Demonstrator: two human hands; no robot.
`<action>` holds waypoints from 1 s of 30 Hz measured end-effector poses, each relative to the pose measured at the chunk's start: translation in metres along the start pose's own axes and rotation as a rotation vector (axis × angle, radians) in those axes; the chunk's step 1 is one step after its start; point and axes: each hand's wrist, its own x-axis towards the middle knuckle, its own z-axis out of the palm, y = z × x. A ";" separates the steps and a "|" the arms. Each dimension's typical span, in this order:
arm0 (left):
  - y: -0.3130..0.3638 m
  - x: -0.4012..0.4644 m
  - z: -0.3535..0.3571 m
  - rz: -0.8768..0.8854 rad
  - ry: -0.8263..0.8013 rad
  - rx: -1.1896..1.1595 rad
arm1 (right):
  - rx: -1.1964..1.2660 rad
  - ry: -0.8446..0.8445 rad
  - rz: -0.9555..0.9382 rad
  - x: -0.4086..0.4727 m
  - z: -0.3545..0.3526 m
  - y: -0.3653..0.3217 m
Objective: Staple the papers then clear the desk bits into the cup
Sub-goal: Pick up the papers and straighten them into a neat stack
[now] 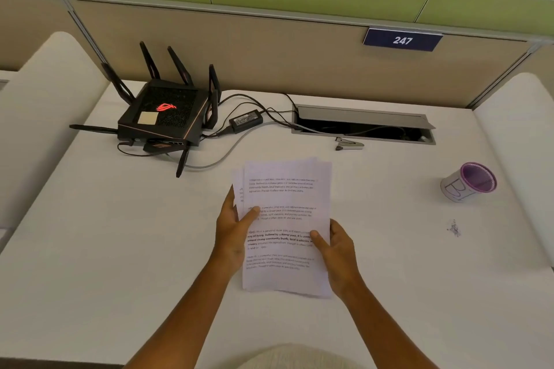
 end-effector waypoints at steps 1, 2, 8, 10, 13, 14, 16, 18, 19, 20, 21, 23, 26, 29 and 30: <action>-0.003 -0.001 -0.001 -0.018 0.008 -0.007 | 0.014 0.013 -0.004 -0.003 0.001 0.000; -0.006 -0.004 -0.003 -0.042 0.020 0.005 | 0.020 0.025 -0.005 -0.005 0.002 0.001; -0.013 -0.019 -0.007 -0.045 0.049 0.219 | -0.048 0.062 -0.007 -0.010 0.001 0.000; -0.004 -0.020 -0.001 -0.002 0.021 0.224 | -0.071 0.078 -0.030 -0.011 0.001 -0.009; 0.010 -0.023 0.006 0.117 -0.025 0.283 | -0.094 0.110 -0.106 -0.012 0.000 -0.027; 0.015 -0.024 0.008 0.155 -0.039 0.291 | -0.093 0.114 -0.136 -0.014 -0.001 -0.035; 0.025 -0.025 0.011 0.216 -0.077 0.301 | -0.066 0.111 -0.181 -0.014 -0.002 -0.051; 0.034 -0.026 0.013 0.255 -0.109 0.334 | -0.073 0.126 -0.204 -0.014 -0.002 -0.063; 0.037 -0.026 0.014 0.269 -0.119 0.359 | -0.099 0.143 -0.218 -0.014 -0.002 -0.067; 0.038 -0.026 0.015 0.282 -0.123 0.386 | -0.128 0.162 -0.233 -0.014 -0.001 -0.069; 0.038 -0.027 0.016 0.297 -0.118 0.405 | -0.148 0.183 -0.248 -0.015 0.000 -0.070; 0.036 -0.031 0.022 0.330 -0.084 0.414 | -0.162 0.219 -0.270 -0.018 0.002 -0.070; 0.037 -0.036 0.030 0.386 -0.029 0.399 | -0.143 0.258 -0.307 -0.025 0.006 -0.073; 0.042 -0.042 0.034 0.432 -0.015 0.349 | -0.131 0.261 -0.374 -0.032 0.009 -0.075; 0.043 -0.044 0.035 0.440 -0.010 0.327 | -0.113 0.247 -0.391 -0.034 0.009 -0.074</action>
